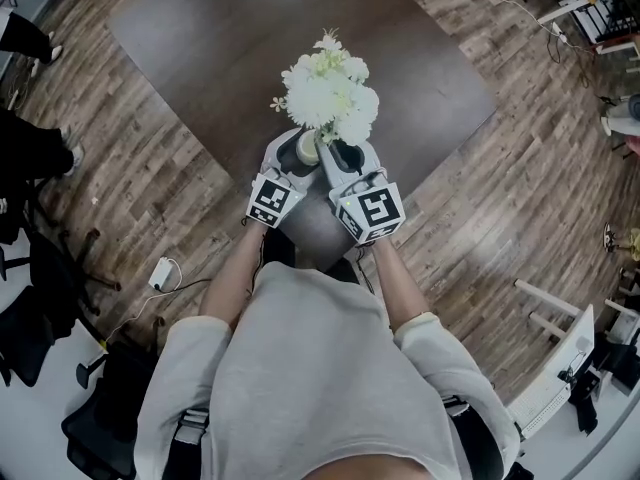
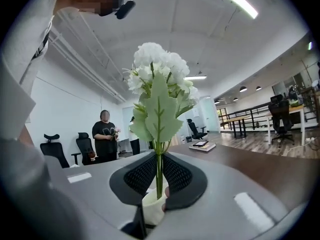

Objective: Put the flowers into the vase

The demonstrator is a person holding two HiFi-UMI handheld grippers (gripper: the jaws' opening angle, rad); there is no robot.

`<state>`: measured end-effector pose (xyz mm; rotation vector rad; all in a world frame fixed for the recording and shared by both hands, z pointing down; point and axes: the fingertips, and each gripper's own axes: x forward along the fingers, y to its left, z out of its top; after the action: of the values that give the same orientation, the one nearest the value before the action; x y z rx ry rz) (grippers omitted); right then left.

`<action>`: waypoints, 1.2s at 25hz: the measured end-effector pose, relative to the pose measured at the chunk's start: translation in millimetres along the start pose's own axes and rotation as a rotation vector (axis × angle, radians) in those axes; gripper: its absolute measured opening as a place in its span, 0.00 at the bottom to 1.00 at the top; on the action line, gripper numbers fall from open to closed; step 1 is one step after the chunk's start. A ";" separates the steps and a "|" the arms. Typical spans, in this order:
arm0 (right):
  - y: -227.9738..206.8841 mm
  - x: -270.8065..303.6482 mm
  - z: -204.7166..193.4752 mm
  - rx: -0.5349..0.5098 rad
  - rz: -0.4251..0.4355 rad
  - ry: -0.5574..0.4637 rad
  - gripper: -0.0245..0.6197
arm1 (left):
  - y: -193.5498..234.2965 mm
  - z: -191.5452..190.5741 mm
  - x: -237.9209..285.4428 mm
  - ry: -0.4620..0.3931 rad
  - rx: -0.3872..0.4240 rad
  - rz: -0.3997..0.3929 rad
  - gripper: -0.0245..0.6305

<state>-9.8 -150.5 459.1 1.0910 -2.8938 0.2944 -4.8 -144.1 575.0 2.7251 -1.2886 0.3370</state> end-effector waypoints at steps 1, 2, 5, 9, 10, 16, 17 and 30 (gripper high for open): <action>1.1 -2.3 -2.7 -0.010 -0.006 0.006 0.10 | 0.0 0.2 0.2 0.001 0.000 0.000 0.56; 1.9 -4.4 -5.1 -0.020 -0.013 0.013 0.10 | -0.1 0.5 0.5 0.001 0.000 0.000 0.56; 3.6 -8.6 -12.0 -0.050 -0.033 0.031 0.13 | -0.4 1.4 0.9 0.000 0.001 0.000 0.56; -0.4 -14.9 -25.7 -0.064 -0.088 0.062 0.28 | -2.1 2.0 2.3 0.002 0.001 0.001 0.56; -1.0 -15.9 -32.2 -0.059 -0.095 0.079 0.31 | -2.1 2.0 2.4 0.002 0.000 0.002 0.56; -2.1 -18.4 -67.6 -0.034 -0.096 0.169 0.40 | -1.3 2.8 2.6 -0.005 -0.001 0.008 0.56; -2.1 -18.8 -70.6 -0.027 -0.094 0.175 0.41 | -0.9 3.8 2.5 -0.004 0.000 0.009 0.56; -2.2 -16.5 -87.6 0.015 -0.073 0.244 0.41 | 1.6 2.5 4.3 0.022 0.001 0.004 0.56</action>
<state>1.2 -124.8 543.8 1.0766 -2.6362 0.4154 -3.0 -148.8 573.6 2.7124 -1.2892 0.3667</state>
